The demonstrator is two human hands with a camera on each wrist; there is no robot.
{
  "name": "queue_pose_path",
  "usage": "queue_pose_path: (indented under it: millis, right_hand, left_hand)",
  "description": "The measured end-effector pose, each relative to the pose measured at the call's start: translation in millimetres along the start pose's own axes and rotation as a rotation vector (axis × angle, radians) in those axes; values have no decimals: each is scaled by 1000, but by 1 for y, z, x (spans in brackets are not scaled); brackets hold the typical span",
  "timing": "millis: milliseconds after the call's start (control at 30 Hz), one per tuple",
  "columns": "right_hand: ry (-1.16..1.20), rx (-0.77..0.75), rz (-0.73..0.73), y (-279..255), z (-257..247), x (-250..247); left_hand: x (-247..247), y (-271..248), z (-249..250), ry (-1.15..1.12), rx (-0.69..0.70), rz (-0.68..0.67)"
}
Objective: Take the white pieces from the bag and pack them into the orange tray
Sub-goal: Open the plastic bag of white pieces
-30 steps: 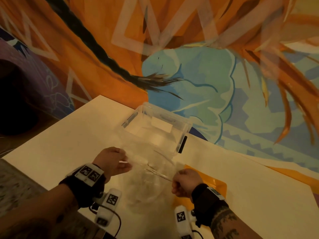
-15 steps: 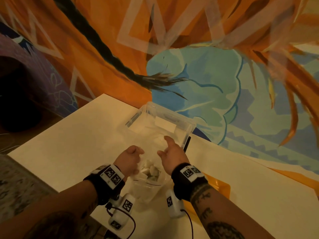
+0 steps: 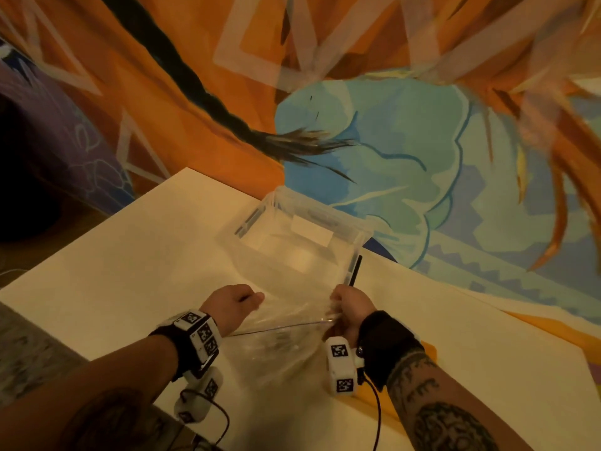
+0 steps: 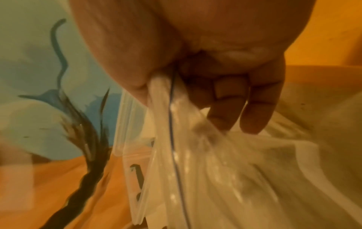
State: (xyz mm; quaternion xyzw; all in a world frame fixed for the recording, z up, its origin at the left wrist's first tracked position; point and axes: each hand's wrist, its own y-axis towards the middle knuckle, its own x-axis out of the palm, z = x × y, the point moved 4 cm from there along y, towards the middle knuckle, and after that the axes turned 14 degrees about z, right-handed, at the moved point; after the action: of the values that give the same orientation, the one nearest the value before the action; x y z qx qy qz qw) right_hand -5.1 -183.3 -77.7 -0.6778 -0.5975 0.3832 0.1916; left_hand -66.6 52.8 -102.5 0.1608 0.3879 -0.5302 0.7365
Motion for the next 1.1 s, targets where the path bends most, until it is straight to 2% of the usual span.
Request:
queue_pose_path:
  millis: [100,167,300,367,433,500,567,633,700,733,800,833,933,1000,1100]
  right_hand:
    - [47,-8,5,19,16,4]
    - [60,1,22,27,25,6]
    - [70,19,10,17,22,11]
    - [101,22,-20,15,18,11]
    - [131,23,-23,14,14,11]
    - [126,-10,-31,10,10,10]
    - [20,-95,-11,10,8,8]
    - [-223,-263,30,4,5,8]
    - [-365,-408,92,-7,5,9]
    - [-412,-465,128,-11,7,11]
    - [-488,-496,137,-20,9,16]
    - [-505,-488,143,-21,10,19]
    - [-509,-408,205,-16,14,20]
    - [-439,-308,125,-15,22,25]
    - [-186,-156,-49,-17,33,37]
  left_hand:
    - [7,11,-5,33,21,-26]
    - [10,14,-2,4,91,-28]
    - [13,2,26,167,539,8]
    - [21,-6,42,250,624,-91]
    - [34,-7,42,246,531,-182]
    - [37,-1,39,126,378,-182]
    - [34,7,32,-134,88,-192]
    - [28,15,30,-430,-210,-160]
    - [17,14,36,-604,-399,-104]
    - [14,14,38,-635,-432,-76]
    - [14,16,36,-578,-393,-26]
    - [15,14,34,-560,-389,10]
    - [16,3,30,-657,-487,94]
    - [15,-8,30,-814,-603,133]
    - [21,-28,34,-948,-619,111]
